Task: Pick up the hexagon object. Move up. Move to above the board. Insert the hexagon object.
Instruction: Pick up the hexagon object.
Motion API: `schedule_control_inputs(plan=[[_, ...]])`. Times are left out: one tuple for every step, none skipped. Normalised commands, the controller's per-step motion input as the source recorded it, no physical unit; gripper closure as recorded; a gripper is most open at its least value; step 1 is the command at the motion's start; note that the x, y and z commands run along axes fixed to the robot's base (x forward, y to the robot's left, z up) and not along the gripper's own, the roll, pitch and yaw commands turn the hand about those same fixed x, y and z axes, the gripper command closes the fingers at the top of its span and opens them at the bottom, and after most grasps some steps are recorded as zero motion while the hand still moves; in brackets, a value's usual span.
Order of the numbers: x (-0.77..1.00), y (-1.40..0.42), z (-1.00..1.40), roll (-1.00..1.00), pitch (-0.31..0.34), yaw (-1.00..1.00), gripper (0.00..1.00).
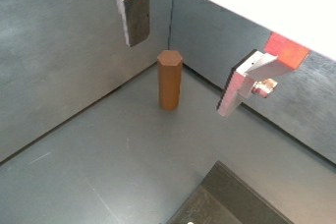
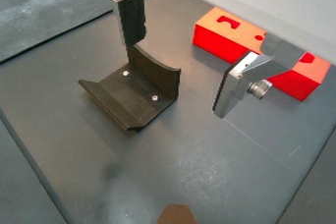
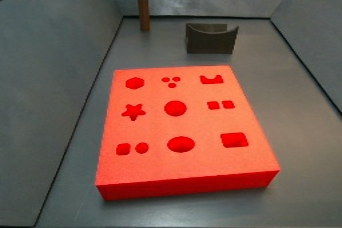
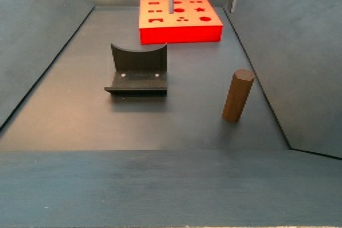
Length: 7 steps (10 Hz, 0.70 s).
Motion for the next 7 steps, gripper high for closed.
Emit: schedule_control_inputs(plan=[[-0.25,0.24,-0.01,-0.09,-0.014,-0.03,0.00],[-0.48,0.74,-0.20,-0.28,-0.187,0.17,0.00],[-0.90,0.63,-0.39,-0.22,-0.139,0.08,0.00],[-0.85,0.71,-0.58,-0.17,-0.154,0.12,0.00],[-0.48,0.76,-0.67,-0.15,-0.166,0.35,0.00],[-0.64,0.41,-0.84,0.03,-0.130,0.35,0.00],[-0.61,0.21,-0.88,0.07,-0.177,0.25,0.00]])
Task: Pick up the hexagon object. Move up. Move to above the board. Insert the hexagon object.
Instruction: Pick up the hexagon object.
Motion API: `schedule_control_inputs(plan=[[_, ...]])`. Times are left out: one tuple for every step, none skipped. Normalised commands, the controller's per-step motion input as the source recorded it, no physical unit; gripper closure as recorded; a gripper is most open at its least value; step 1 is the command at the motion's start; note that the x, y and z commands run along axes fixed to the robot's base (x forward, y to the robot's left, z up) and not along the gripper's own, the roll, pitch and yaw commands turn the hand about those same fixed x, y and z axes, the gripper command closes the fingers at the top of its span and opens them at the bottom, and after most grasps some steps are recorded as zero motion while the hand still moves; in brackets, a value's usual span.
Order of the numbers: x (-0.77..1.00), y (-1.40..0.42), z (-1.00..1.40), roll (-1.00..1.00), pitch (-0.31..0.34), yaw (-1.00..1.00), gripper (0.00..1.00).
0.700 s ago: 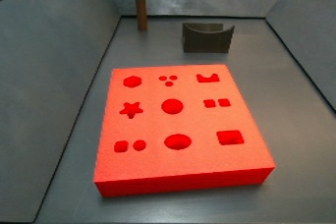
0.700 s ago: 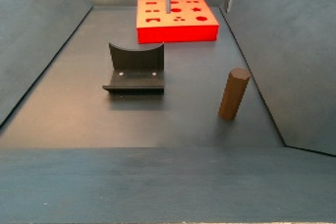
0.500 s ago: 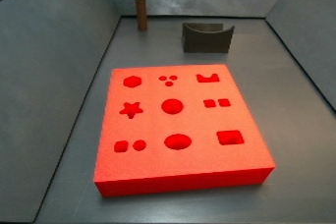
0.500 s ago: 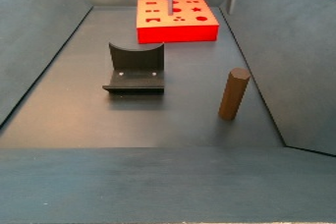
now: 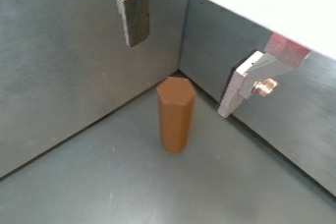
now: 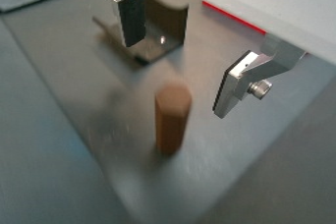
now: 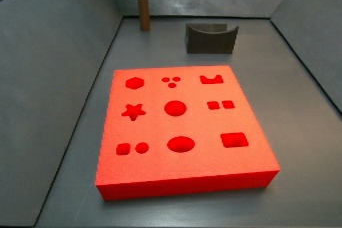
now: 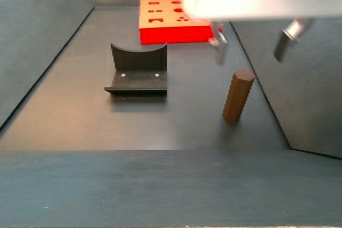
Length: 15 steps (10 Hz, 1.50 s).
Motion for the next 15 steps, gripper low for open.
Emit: schedule_control_inputs(plan=[[0.06,0.19,-0.69,-0.06,-0.257,0.31,0.00],[0.43,0.00,-0.68,-0.01,-0.223,0.25,0.00],[0.31,-0.04,-0.63,0.00,-0.211,0.00,0.00],[0.39,0.00,-0.63,0.00,-0.194,0.01,0.00],[0.00,-0.20,-0.81,0.06,-0.219,0.00,0.00],[0.00,-0.13,-0.70,0.03,-0.261,0.20,0.00],[0.00,0.00,-0.45,0.00,-0.196,0.21,0.00],[0.00,0.00,0.00,0.00,-0.024,0.00,0.00],[0.00,0.00,0.00,0.00,0.004,0.00,0.00],[0.00,0.06,0.00,-0.04,0.000,0.00,0.00],[0.00,0.21,0.00,-0.05,0.007,0.12,0.00],[0.00,0.12,-0.10,0.00,0.010,0.25,0.00],[0.00,0.00,0.00,0.00,0.000,0.00,0.00],[0.00,0.00,0.00,0.00,0.000,0.00,1.00],[0.00,0.00,0.00,0.00,0.000,0.00,1.00]])
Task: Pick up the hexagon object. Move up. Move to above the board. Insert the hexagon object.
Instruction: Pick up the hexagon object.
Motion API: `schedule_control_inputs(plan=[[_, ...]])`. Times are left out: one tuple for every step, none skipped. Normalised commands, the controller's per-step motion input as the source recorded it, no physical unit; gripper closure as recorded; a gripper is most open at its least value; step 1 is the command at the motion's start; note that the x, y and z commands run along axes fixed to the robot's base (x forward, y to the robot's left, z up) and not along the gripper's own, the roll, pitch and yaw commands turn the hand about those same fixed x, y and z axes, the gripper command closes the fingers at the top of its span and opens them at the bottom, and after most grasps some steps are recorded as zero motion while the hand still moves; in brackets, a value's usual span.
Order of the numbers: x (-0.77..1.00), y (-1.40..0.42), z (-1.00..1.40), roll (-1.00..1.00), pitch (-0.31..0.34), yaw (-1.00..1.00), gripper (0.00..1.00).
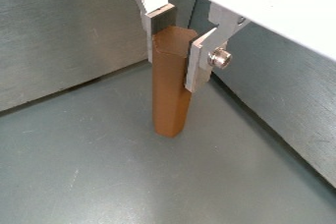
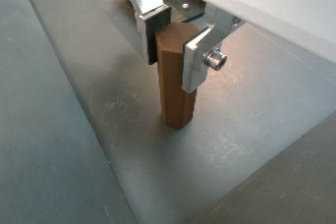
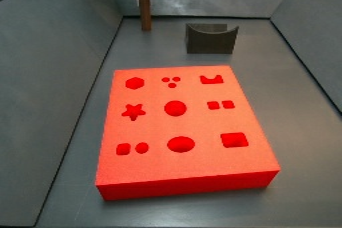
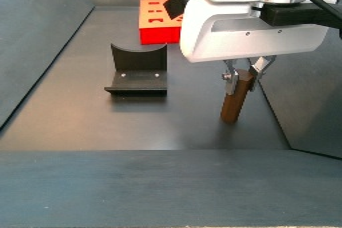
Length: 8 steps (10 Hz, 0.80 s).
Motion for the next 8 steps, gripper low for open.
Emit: schedule_control_inputs(plan=[[0.00,0.00,0.00,0.00,0.000,0.00,1.00],[0.00,0.00,0.00,0.00,0.000,0.00,1.00],[0.00,0.00,0.00,0.00,0.000,0.00,1.00],[0.00,0.00,0.00,0.00,0.000,0.00,1.00],[0.00,0.00,0.00,0.00,0.000,0.00,1.00],[0.00,0.00,0.00,0.00,0.000,0.00,1.00],[0.00,0.00,0.00,0.00,0.000,0.00,1.00],[0.00,0.00,0.00,0.00,0.000,0.00,1.00]])
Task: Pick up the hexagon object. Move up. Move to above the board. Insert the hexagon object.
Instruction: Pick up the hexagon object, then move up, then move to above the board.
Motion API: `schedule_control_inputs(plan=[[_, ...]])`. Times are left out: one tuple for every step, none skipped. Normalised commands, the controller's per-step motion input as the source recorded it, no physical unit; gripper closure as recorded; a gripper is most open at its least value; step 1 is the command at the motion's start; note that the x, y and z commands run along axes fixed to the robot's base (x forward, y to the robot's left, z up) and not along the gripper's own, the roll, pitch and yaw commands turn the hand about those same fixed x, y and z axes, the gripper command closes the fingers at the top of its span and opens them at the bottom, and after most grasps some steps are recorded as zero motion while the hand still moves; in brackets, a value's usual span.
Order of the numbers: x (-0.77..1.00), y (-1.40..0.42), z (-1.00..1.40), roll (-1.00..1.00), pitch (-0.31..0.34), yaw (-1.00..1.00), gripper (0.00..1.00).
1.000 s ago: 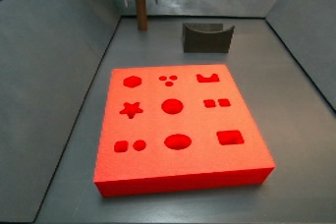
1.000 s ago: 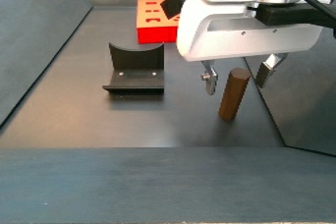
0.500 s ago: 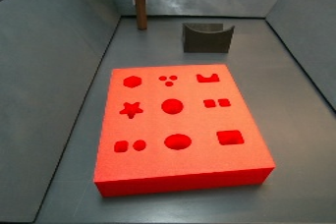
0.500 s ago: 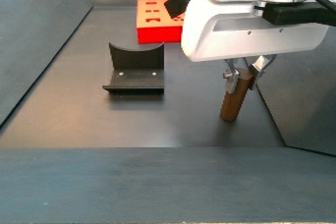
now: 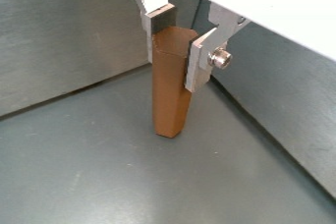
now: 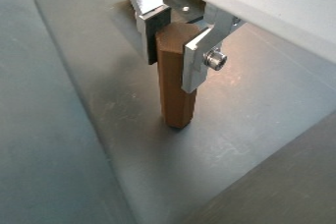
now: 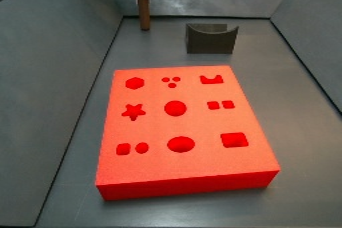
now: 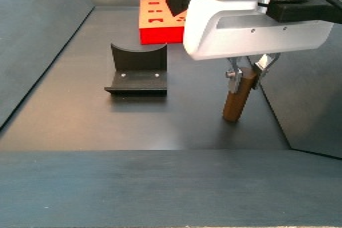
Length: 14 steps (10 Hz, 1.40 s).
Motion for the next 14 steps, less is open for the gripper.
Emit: schedule_control_inputs(plan=[[0.00,0.00,0.00,0.00,0.000,0.00,1.00],[0.00,0.00,0.83,0.00,0.000,0.00,1.00],[-0.03,-0.02,0.86,-0.01,-0.007,0.00,1.00],[-0.06,-0.02,0.77,0.00,0.024,-0.01,1.00],[-0.05,-0.01,0.65,0.03,0.037,-0.01,1.00],[-0.04,-0.01,0.48,0.06,0.062,-0.01,1.00],[-0.03,0.00,0.35,0.08,0.072,-0.01,1.00],[-0.03,0.00,0.23,0.10,0.080,0.01,1.00],[-0.22,-0.11,1.00,-0.12,-0.025,-0.14,1.00],[-0.22,-0.11,1.00,-0.11,-0.027,-0.13,1.00],[-0.22,-0.10,1.00,-0.08,-0.038,-0.11,1.00],[-0.20,-0.08,1.00,-0.03,-0.022,-0.08,1.00],[-0.19,-0.07,1.00,-0.01,0.001,-0.06,1.00],[-0.18,-0.07,1.00,0.00,0.013,-0.04,1.00]])
